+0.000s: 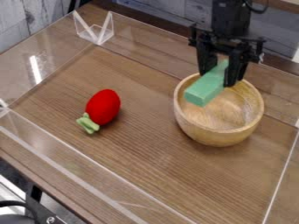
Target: Put the green block in the brown bowl
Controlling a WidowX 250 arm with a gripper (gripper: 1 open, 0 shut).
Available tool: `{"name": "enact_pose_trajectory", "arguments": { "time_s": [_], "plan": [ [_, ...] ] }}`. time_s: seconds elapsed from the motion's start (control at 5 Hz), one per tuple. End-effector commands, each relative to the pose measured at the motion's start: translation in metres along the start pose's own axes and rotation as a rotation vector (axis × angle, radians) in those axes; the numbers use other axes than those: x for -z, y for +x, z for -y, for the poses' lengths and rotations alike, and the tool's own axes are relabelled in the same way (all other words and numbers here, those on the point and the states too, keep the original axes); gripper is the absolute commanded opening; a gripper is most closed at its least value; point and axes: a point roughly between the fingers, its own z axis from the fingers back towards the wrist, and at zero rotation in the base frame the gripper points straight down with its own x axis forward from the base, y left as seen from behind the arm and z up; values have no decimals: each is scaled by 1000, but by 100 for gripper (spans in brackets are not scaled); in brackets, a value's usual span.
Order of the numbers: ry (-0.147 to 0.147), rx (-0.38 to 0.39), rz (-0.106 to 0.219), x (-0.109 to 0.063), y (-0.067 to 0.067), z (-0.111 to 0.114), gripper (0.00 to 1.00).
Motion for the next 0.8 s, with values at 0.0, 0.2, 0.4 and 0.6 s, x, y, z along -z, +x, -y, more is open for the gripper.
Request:
{"name": "enact_pose_trajectory", "arguments": {
  "time_s": [0.0, 0.2, 0.4, 0.6],
  "plan": [
    [11, -53, 81, -3, -2, -1, 0],
    [20, -96, 98, 13, -2, -9, 0],
    [33, -156, 115, 15, 2, -5, 0],
    [40, -212, 128, 16, 4, 0, 0]
  ]
}}
